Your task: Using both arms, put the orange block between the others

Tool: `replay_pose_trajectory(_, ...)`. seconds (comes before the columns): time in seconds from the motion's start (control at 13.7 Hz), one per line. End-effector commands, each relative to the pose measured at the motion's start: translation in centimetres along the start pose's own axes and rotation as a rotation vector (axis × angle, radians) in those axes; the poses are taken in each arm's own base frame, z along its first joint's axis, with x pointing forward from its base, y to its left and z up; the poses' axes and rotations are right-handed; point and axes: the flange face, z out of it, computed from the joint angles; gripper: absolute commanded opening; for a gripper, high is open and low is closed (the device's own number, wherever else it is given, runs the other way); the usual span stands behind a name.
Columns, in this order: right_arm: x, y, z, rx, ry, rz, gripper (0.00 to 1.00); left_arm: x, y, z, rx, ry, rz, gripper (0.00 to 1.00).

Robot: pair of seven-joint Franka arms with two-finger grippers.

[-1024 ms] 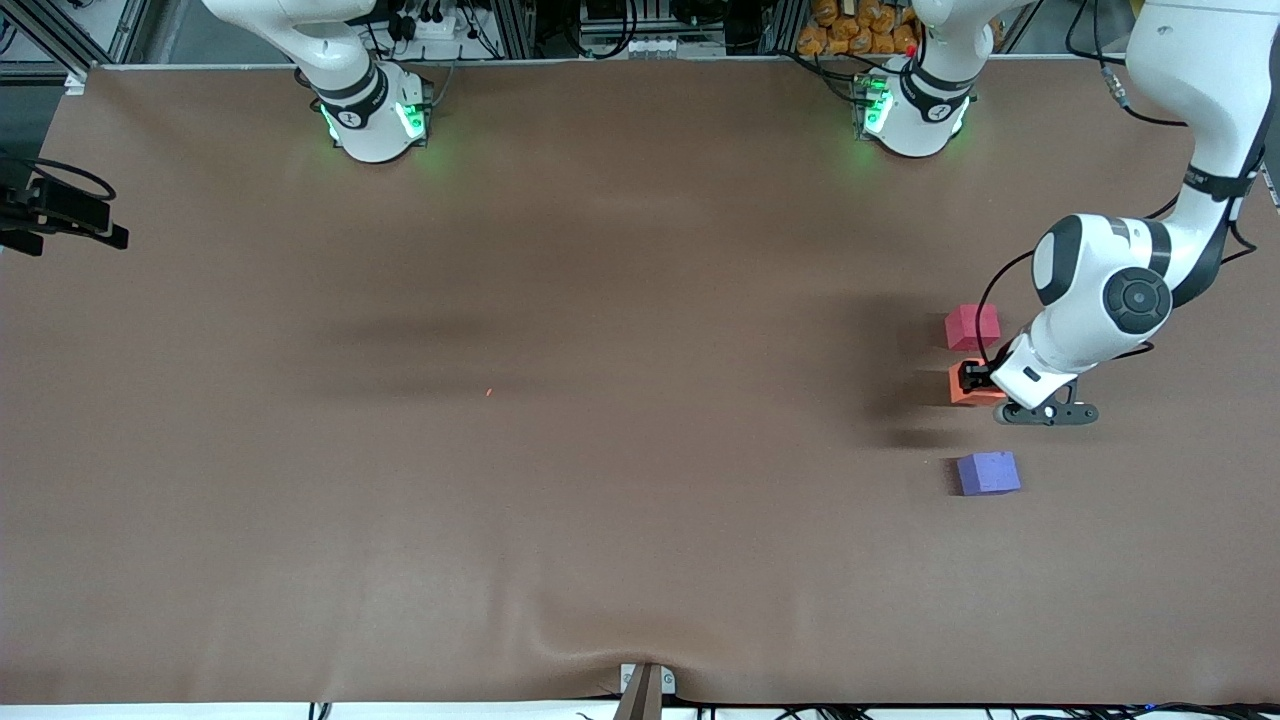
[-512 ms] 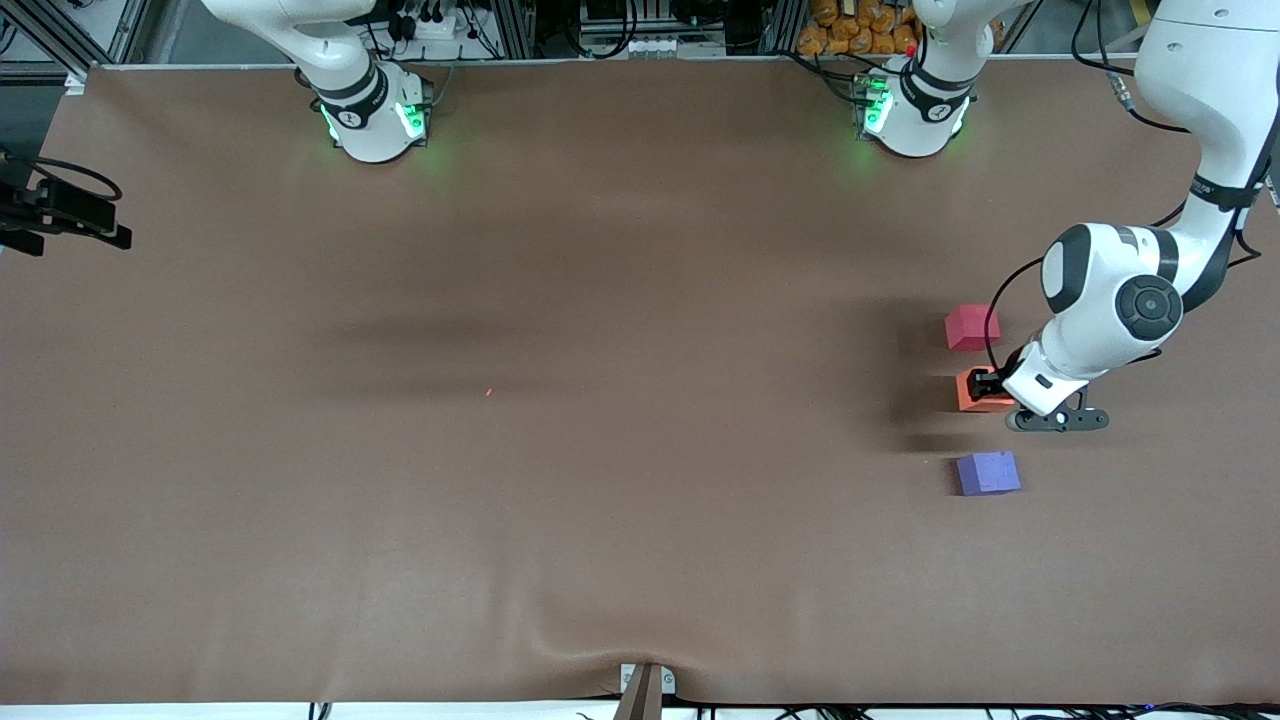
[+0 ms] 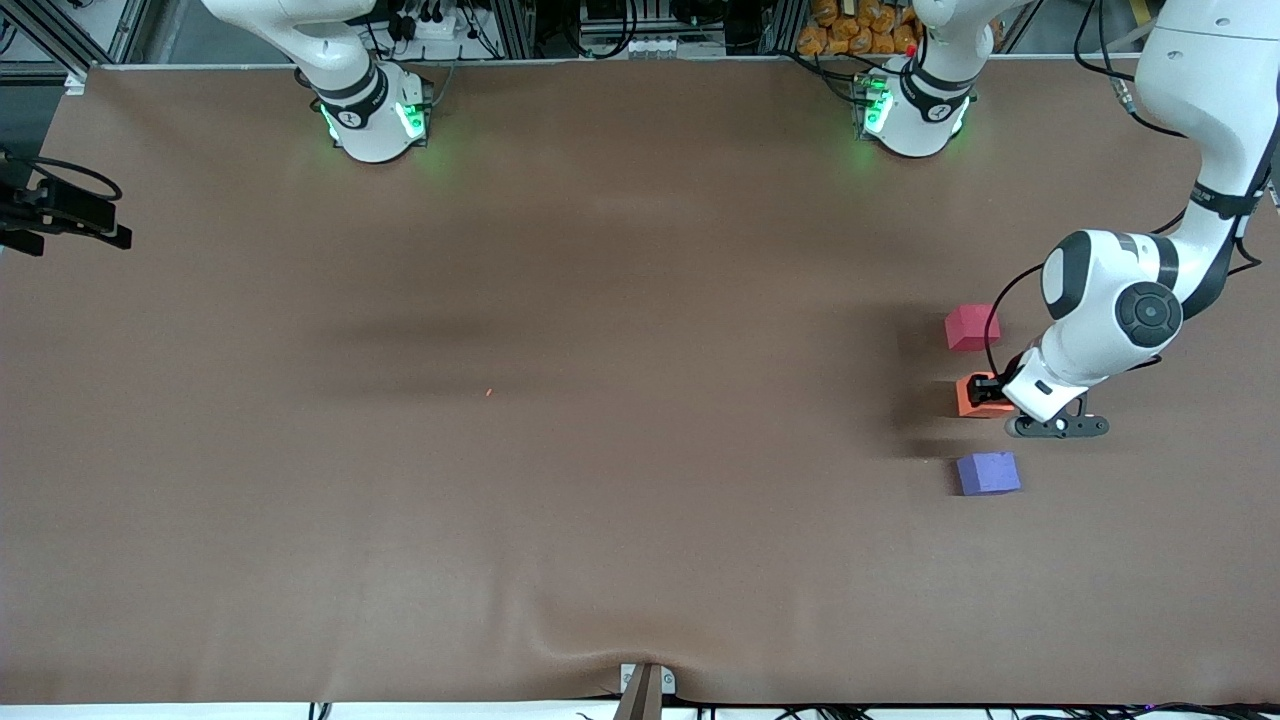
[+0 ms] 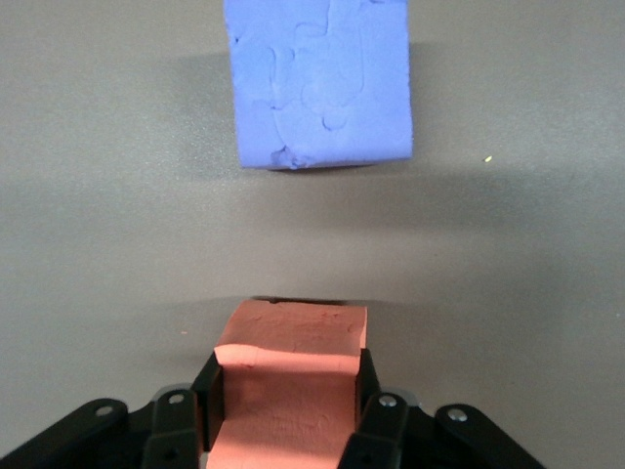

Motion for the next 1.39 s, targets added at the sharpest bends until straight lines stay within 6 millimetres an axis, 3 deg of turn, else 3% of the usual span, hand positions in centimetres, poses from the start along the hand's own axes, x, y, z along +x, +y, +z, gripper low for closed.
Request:
replay_pose_trajectory(0.0, -0.3, -0.2, -0.6, -0.014, 0.003, 0.012, 1.0, 0.6, 0.3, 0.5, 0.003, 0.009, 0.026, 0.0)
replay_pose_trajectory(0.07, -0.3, -0.5, -0.6, -0.014, 0.003, 0.008, 1.0, 0.6, 0.4, 0.8, 0.001, 0.003, 0.026, 0.0)
replay_pose_trajectory(0.15, -0.3, -0.5, -0.6, -0.014, 0.003, 0.006, 1.0, 0.6, 0.7, 0.8, 0.0, 0.003, 0.02, 0.26)
replay_pose_trajectory(0.22, -0.4, -0.5, -0.7, -0.013, 0.005, 0.007, 1.0, 0.7, 0.7, 0.9, 0.0, 0.003, 0.001, 0.99)
replay_pose_trajectory(0.51, -0.4, -0.4, -0.7, -0.01, 0.007, 0.006, 1.0, 1.9, 0.2, -1.1, 0.01, 0.035, -0.001, 1.0)
replay_pose_trajectory(0.66, -0.4, -0.4, -0.7, -0.009, 0.005, 0.008, 1.0, 2.2, 0.2, -4.4, 0.04, 0.034, -0.001, 1.0)
replay_pose_trajectory(1.02, -0.3, -0.1, -0.5, -0.01, 0.001, 0.013, 1.0, 2.4, 1.4, -16.5, 0.124, 0.087, -0.003, 1.0)
replay_pose_trajectory(1.17, -0.3, 0.0, -0.5, -0.01, 0.001, 0.015, 1.0, 2.0, 1.3, -23.2, 0.17, 0.136, -0.017, 1.0)
replay_pose_trajectory(1.32, -0.3, 0.1, -0.5, -0.009, 0.001, 0.016, 1.0, 1.9, 2.5, -29.6, 0.188, 0.126, -0.027, 1.0)
